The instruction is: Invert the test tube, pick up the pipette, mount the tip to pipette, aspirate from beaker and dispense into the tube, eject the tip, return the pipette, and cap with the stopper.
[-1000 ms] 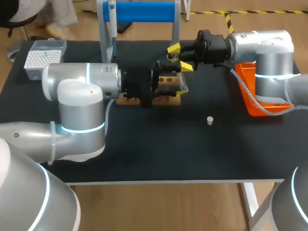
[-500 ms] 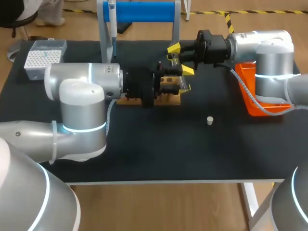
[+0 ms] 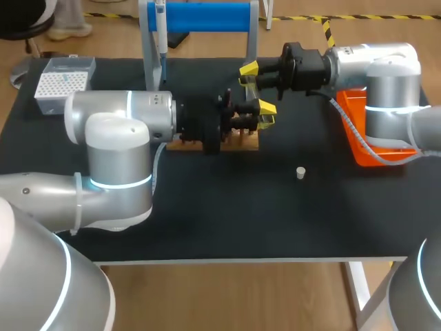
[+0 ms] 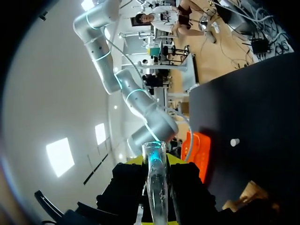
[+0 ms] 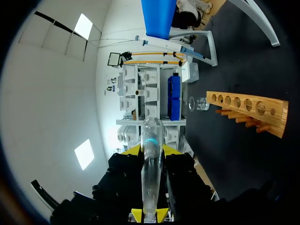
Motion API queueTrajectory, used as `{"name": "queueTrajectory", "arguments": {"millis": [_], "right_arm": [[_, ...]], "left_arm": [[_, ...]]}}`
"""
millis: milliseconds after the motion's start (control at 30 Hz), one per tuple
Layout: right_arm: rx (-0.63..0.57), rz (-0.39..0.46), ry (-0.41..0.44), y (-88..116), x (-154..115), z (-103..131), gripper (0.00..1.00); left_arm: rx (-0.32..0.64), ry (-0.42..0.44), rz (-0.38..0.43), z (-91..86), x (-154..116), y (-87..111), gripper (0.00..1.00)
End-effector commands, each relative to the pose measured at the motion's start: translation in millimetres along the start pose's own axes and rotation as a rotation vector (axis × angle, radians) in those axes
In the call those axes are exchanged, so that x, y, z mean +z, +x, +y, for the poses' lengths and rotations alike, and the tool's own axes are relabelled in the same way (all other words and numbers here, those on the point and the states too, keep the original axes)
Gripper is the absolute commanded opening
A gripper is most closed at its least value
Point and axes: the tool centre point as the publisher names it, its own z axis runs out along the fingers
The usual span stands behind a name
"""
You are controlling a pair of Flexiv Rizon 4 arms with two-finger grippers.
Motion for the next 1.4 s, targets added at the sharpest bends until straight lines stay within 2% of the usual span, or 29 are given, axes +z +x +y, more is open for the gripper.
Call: {"name": "queueTrajectory", "arguments": {"millis": [33, 167, 200, 233, 267, 733, 833, 1100, 1300, 1400], "right_arm": [[0.000, -0.004, 0.001, -0.8, -0.8, 0.5, 0.00], [0.000, -0.004, 0.001, -0.8, -0.8, 0.5, 0.00], [0.000, -0.004, 0.001, -0.8, -0.8, 0.5, 0.11], [0.000, -0.004, 0.001, -0.8, -0.8, 0.5, 0.47], [0.000, -0.004, 0.001, -0.8, -0.8, 0.5, 1.00], [0.000, -0.004, 0.001, -0.8, -0.8, 0.5, 1.00], [-0.029, -0.027, -0.014, -0.1, -5.1, 1.5, 1.00], [-0.107, -0.059, -0.081, 7.2, -49.6, -11.6, 1.00], [-0.239, -0.151, -0.120, 7.6, -86.3, -34.5, 1.00], [-0.240, -0.163, -0.118, 3.0, -96.9, -44.5, 1.00]], "left_arm": [[0.006, 0.006, -0.008, 0.6, 0.5, 0.0, 0.00], [0.009, 0.015, -0.009, 0.1, 0.5, 0.2, 0.00], [0.009, 0.015, -0.009, 0.1, 0.5, 0.2, 0.00], [0.009, 0.015, -0.009, 0.1, 0.5, 0.2, 0.00], [0.009, 0.015, -0.009, 0.1, 0.5, 0.2, 0.00], [0.009, 0.015, -0.009, 0.1, 0.5, 0.2, 0.00], [0.009, 0.015, -0.009, 0.1, 0.5, 0.2, 0.00], [0.009, 0.015, -0.009, 0.1, 0.5, 0.2, 0.00], [0.009, 0.015, -0.009, 0.1, 0.5, 0.2, 0.00], [0.009, 0.015, -0.009, 0.1, 0.5, 0.2, 0.00]]}}
